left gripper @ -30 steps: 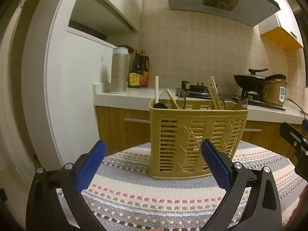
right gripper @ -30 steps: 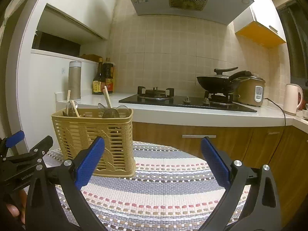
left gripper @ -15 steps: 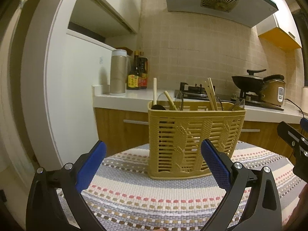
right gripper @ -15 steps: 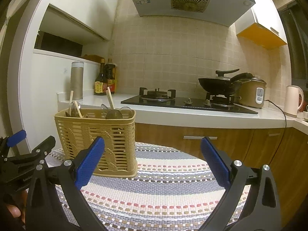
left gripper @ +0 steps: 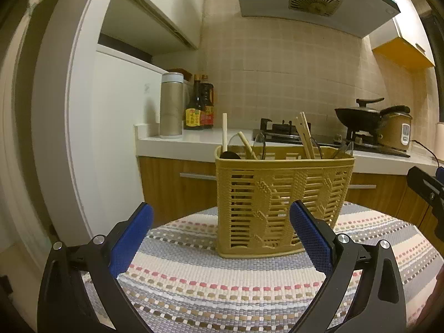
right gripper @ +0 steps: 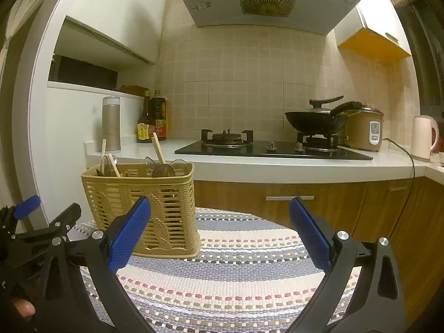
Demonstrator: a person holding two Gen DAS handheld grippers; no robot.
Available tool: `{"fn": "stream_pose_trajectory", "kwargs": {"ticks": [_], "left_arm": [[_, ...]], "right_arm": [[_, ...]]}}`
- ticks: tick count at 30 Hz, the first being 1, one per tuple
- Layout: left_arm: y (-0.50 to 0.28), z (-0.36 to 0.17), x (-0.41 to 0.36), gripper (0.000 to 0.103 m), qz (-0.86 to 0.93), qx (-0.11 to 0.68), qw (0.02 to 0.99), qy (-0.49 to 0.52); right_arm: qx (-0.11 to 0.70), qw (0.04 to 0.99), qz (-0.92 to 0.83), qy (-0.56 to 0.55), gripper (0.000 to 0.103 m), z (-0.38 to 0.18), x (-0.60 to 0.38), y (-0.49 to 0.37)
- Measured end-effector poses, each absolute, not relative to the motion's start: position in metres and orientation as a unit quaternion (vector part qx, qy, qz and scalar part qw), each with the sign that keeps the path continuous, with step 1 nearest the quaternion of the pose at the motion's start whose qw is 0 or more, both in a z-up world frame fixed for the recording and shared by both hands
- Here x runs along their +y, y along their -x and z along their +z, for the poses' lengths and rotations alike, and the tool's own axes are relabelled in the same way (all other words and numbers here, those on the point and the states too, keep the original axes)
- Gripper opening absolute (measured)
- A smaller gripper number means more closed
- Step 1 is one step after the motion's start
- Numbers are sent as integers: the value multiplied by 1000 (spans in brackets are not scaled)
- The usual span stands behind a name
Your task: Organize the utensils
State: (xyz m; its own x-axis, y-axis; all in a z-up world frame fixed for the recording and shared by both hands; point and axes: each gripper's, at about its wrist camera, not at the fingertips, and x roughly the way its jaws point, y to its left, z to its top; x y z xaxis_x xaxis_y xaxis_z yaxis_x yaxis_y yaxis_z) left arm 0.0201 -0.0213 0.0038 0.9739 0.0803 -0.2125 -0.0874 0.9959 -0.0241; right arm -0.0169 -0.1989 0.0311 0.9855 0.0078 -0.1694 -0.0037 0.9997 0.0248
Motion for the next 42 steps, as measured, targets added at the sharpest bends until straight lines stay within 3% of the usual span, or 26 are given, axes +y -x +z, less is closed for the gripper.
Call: {"fn": "stream_pose_trajectory", "kwargs": {"ticks": [42], "left_arm": [[-24, 2, -20, 95, 27, 126, 991, 26]], "right_arm": [[100, 995, 14, 2, 95, 27, -189, 13]]}}
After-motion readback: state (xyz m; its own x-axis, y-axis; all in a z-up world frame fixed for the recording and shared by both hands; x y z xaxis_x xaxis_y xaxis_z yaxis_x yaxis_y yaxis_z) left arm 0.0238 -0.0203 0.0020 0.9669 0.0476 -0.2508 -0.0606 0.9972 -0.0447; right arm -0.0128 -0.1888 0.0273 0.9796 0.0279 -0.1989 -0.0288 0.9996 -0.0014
